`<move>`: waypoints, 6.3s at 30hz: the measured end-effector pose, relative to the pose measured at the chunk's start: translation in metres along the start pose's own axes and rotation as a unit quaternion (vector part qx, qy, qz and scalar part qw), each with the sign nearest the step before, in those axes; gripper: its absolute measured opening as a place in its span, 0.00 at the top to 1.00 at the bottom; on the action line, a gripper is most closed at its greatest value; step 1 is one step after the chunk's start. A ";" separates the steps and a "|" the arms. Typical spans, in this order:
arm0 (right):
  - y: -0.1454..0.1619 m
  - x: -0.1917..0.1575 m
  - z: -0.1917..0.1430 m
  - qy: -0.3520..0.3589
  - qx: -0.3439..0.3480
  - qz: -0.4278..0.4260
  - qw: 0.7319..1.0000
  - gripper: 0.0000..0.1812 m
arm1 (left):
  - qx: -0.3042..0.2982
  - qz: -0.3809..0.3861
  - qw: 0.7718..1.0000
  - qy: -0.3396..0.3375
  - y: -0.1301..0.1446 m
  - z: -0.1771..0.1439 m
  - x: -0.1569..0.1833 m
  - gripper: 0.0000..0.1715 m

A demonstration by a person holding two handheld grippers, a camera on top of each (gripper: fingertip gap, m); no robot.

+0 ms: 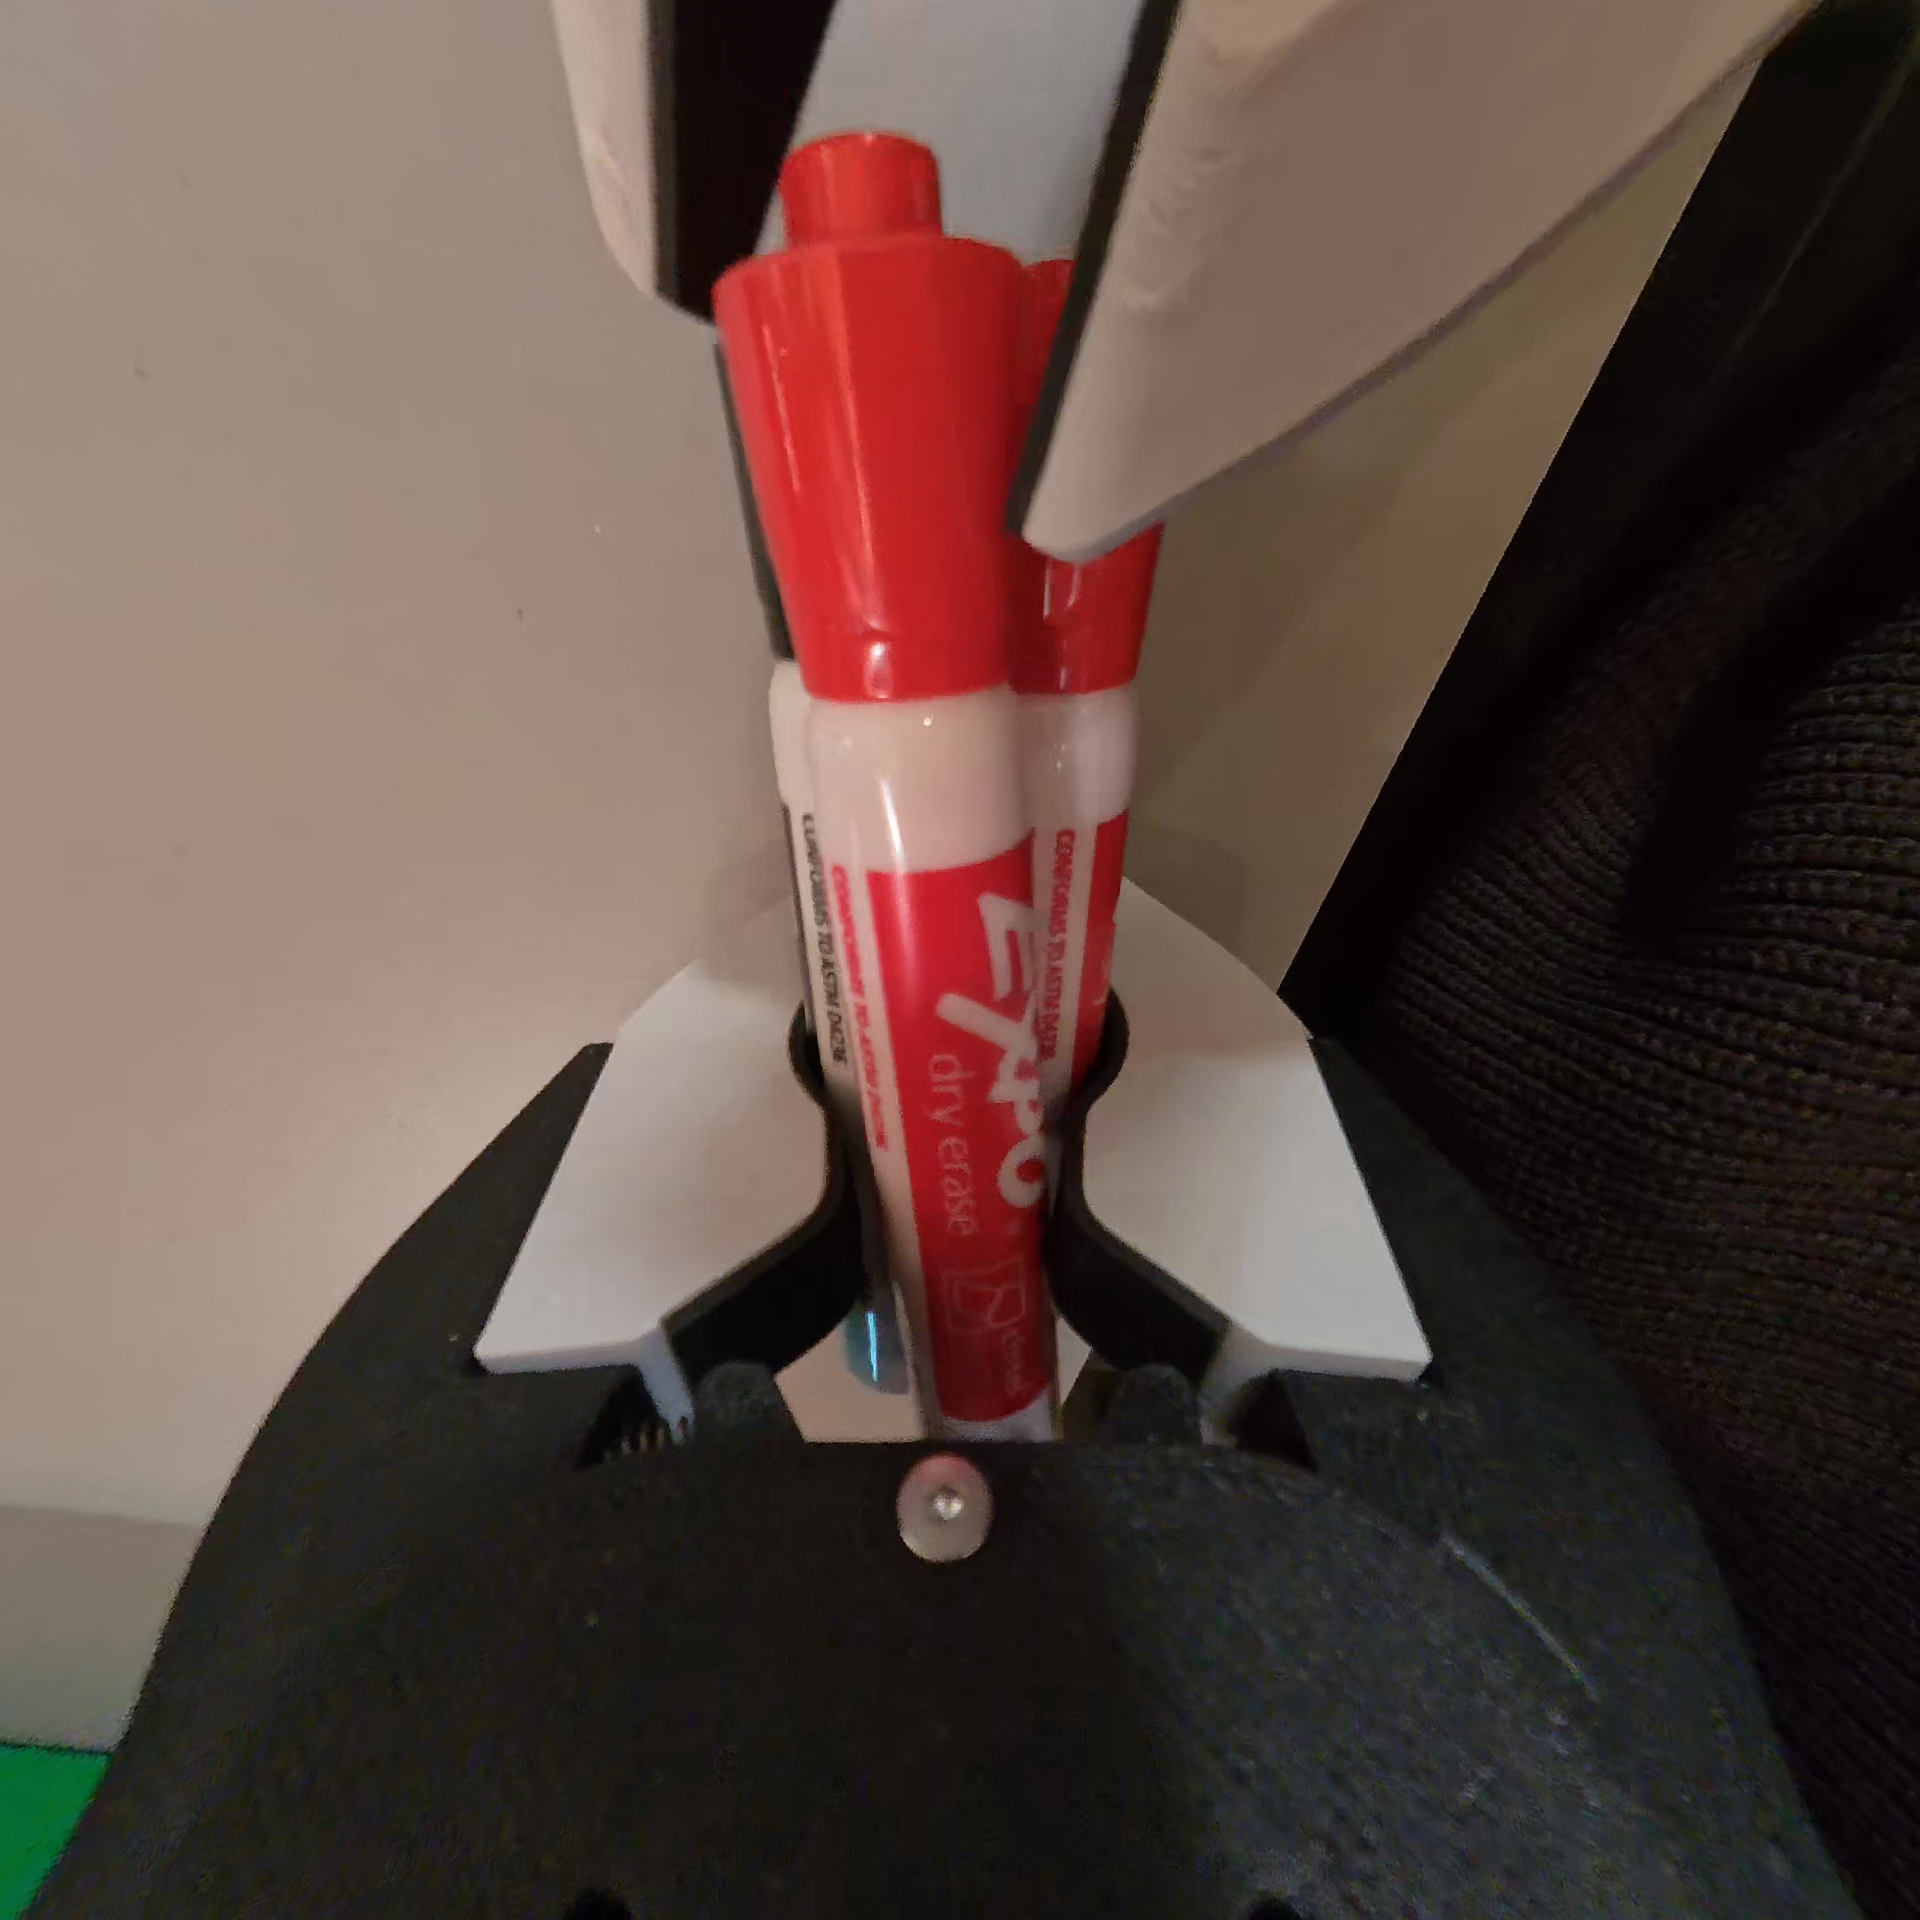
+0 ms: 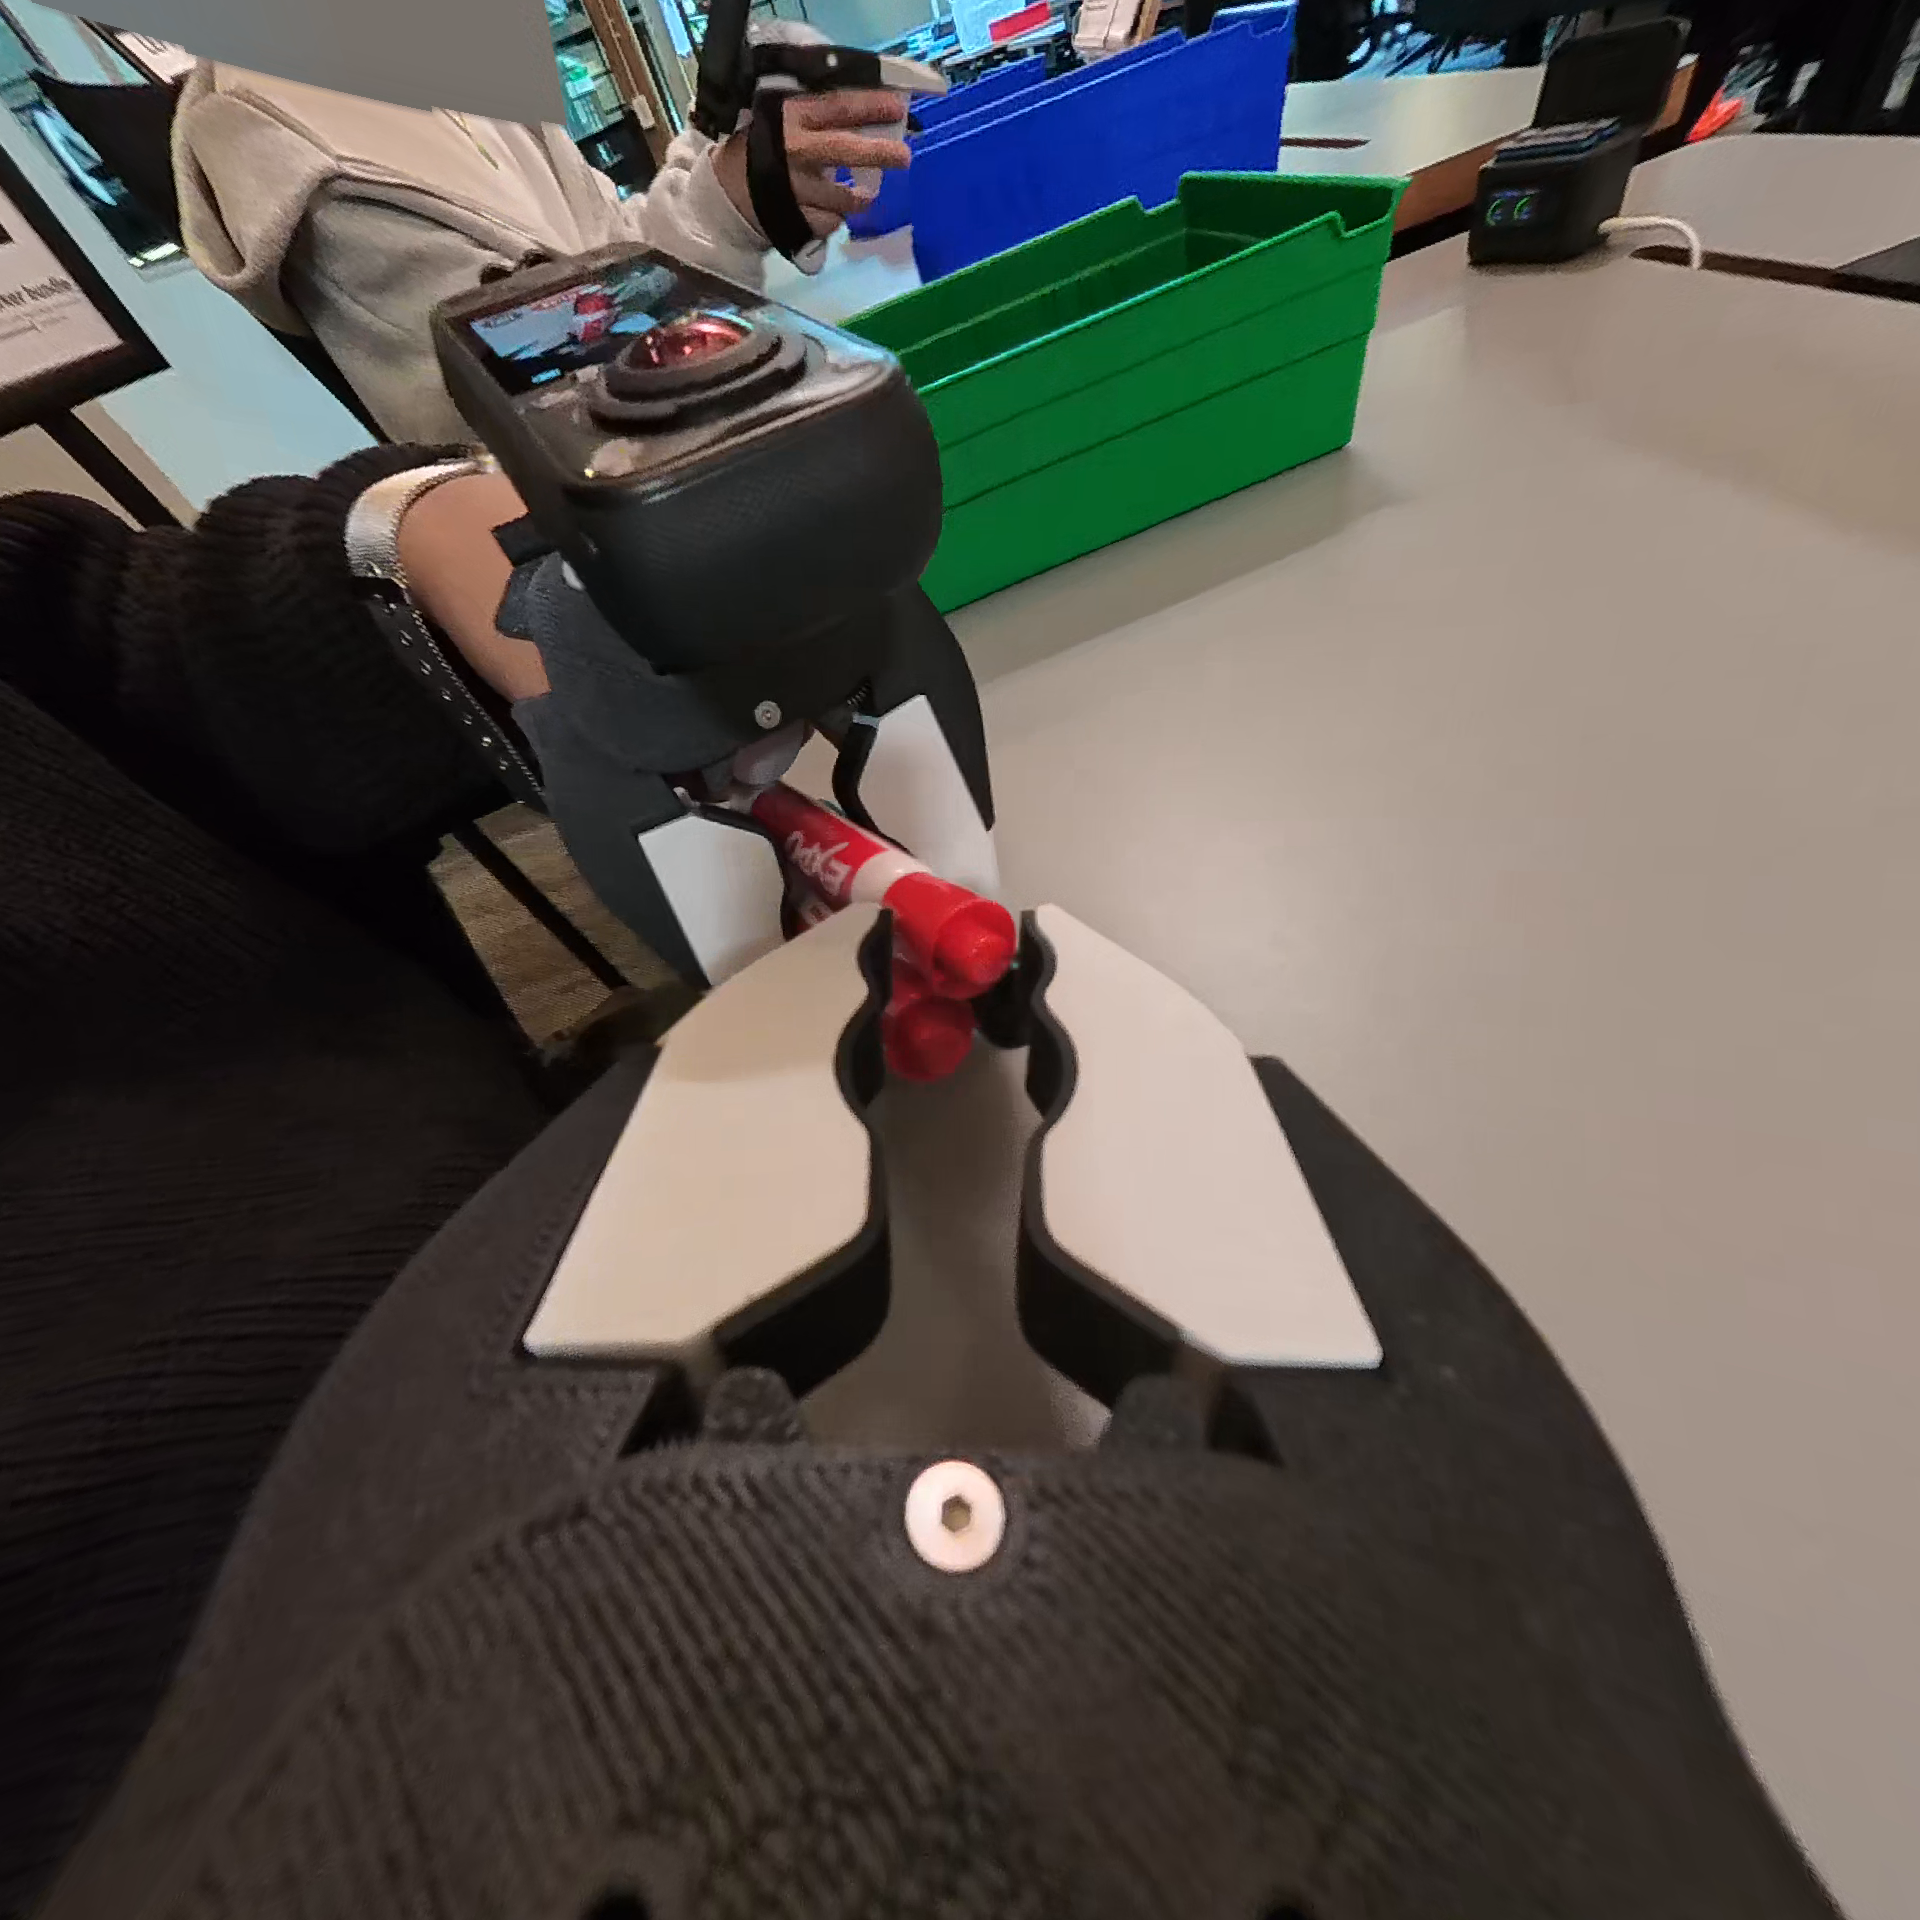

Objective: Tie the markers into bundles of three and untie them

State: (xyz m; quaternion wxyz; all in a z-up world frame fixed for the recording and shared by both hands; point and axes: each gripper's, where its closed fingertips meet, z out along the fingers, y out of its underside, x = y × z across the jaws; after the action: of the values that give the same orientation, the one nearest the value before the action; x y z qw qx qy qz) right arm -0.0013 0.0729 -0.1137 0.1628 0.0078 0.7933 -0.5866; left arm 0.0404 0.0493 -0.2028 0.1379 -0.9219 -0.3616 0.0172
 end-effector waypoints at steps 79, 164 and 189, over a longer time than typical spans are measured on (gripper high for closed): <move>-0.055 0.035 0.428 -0.139 -0.565 -0.383 0.718 0.88 | 0.101 -0.175 0.978 -0.053 0.113 -0.066 -0.006 0.74; 0.011 -0.005 -0.029 0.027 -0.025 -0.068 0.997 0.90 | -0.055 0.119 0.986 0.104 -0.015 -0.003 0.009 0.74; 0.008 -0.003 -0.032 0.036 -0.007 -0.075 0.997 0.85 | -0.073 0.129 0.988 0.046 -0.010 -0.006 -0.007 0.74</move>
State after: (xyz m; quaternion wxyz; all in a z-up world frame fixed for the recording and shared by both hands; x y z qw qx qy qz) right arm -0.0045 0.1060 -0.1124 0.0898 -0.0317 0.8013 -0.5906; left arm 0.0298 0.0498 -0.1946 0.0836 -0.9683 -0.2330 -0.0340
